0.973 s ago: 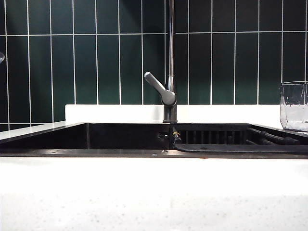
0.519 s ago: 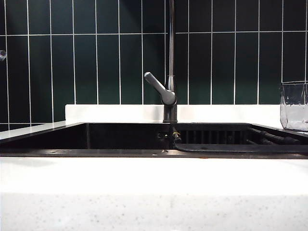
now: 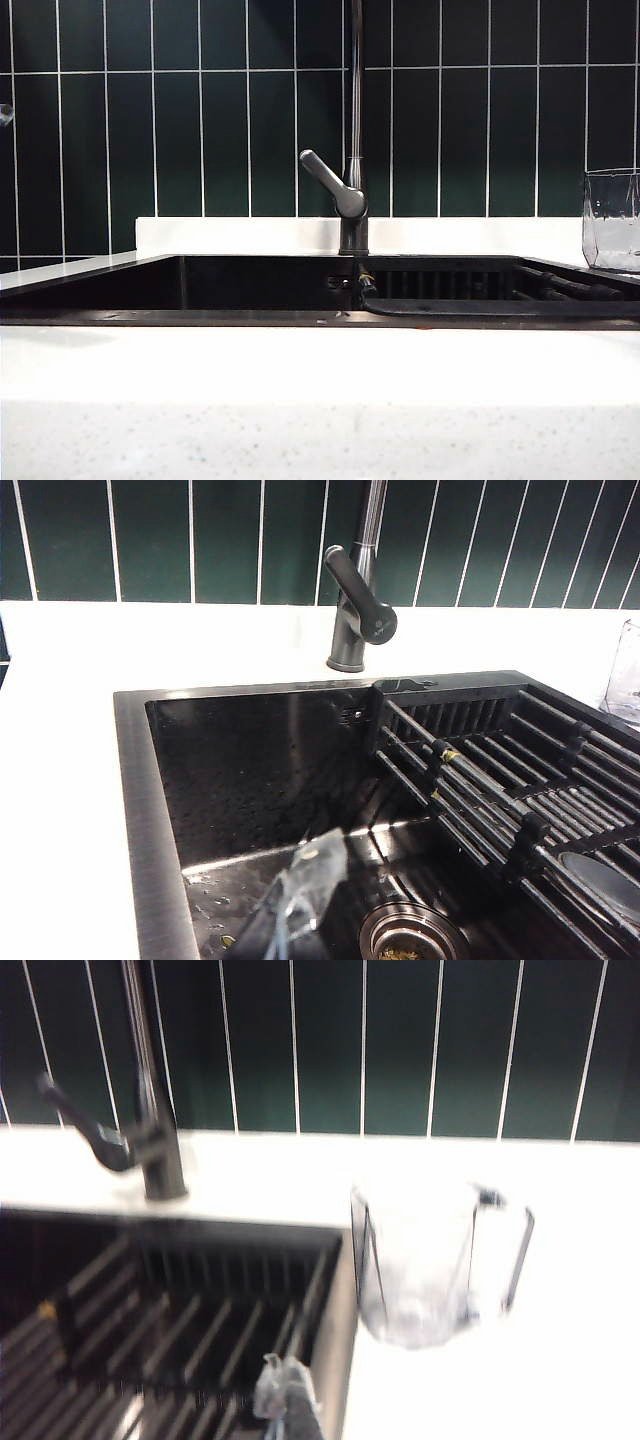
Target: Pick up the mug next to the sink, go to the faucet to get some water, pour the water into the sink, and finally put the mug back to its place.
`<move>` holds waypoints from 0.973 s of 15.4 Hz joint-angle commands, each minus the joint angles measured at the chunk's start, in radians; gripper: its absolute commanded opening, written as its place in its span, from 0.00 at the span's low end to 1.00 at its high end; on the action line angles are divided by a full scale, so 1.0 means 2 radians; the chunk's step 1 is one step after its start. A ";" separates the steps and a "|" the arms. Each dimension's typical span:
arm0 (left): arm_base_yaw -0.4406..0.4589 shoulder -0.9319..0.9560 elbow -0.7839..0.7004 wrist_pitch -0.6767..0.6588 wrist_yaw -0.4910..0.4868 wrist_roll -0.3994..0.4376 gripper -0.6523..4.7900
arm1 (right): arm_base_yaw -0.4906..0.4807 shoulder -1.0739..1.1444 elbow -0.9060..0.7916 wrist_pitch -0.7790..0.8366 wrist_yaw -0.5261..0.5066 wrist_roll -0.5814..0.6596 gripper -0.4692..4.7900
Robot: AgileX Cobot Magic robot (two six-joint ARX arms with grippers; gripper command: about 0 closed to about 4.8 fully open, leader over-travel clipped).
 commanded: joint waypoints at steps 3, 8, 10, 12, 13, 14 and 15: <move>0.000 0.000 0.001 0.001 0.002 -0.002 0.11 | 0.000 0.000 -0.003 -0.060 0.001 0.000 0.08; 0.000 0.000 0.001 -0.007 0.002 -0.002 0.11 | 0.000 0.000 -0.003 -0.071 0.001 0.000 0.08; 0.000 0.000 0.001 -0.007 0.002 -0.002 0.11 | 0.000 0.000 -0.003 -0.071 0.001 0.000 0.08; 0.000 0.000 0.001 -0.007 0.002 -0.002 0.11 | 0.000 0.000 -0.003 -0.071 0.001 0.000 0.08; 0.000 0.000 0.001 -0.007 0.002 -0.002 0.11 | 0.000 0.000 -0.003 -0.071 0.001 0.000 0.08; 0.000 0.000 0.001 -0.007 0.002 -0.002 0.11 | 0.000 0.000 -0.003 -0.071 0.001 0.000 0.08; 0.000 0.000 0.001 -0.007 0.002 -0.002 0.11 | 0.000 0.000 -0.003 -0.071 0.001 0.000 0.08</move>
